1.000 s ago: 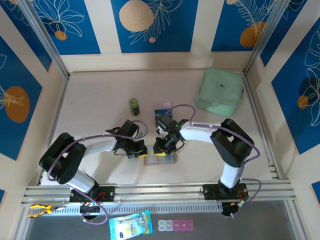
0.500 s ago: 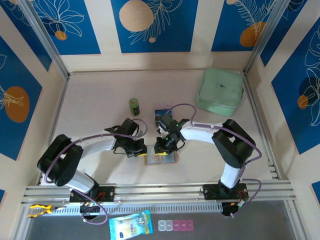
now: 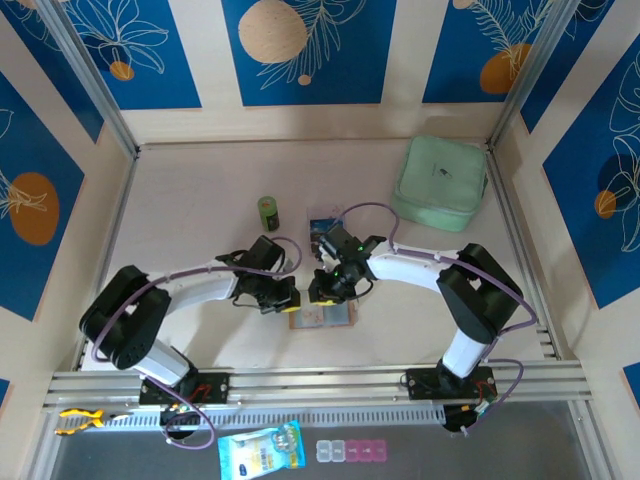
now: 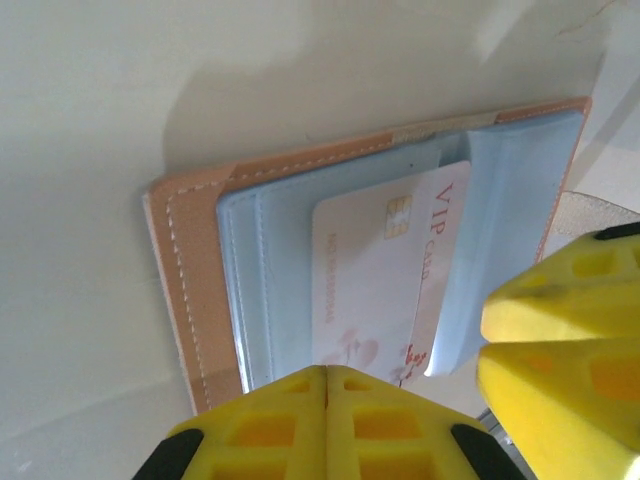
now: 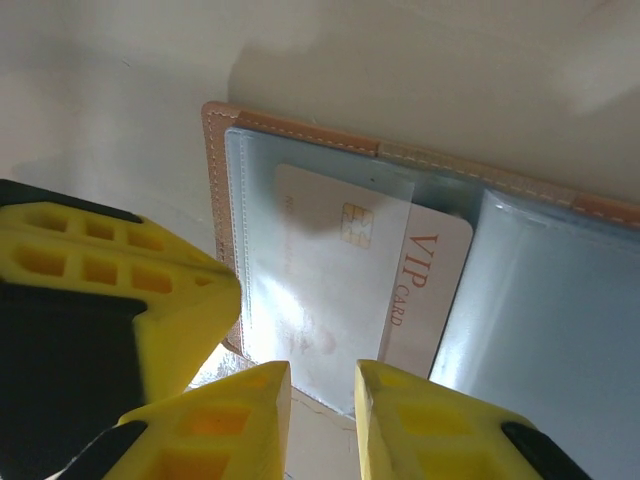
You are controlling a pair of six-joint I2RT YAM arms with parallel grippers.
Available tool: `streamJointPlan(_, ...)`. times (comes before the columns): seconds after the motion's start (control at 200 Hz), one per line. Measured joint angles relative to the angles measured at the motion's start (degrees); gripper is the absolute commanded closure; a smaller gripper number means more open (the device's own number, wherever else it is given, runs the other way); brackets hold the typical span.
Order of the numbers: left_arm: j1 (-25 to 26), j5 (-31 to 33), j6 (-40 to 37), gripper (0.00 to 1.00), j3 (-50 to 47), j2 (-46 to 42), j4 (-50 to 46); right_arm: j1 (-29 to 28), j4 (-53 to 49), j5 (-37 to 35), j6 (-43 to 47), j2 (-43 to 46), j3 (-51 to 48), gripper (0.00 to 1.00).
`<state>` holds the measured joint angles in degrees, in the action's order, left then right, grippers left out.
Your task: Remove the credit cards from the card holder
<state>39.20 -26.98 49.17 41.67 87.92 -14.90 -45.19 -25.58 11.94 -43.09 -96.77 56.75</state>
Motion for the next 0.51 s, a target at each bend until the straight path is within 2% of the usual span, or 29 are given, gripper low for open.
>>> streamJointPlan(0.505, -0.1, 1.1, -1.4, 0.92, -0.4, 1.6, -0.2, 1.4, 1.1, 0.5, -0.9, 0.0, -3.0, 0.75)
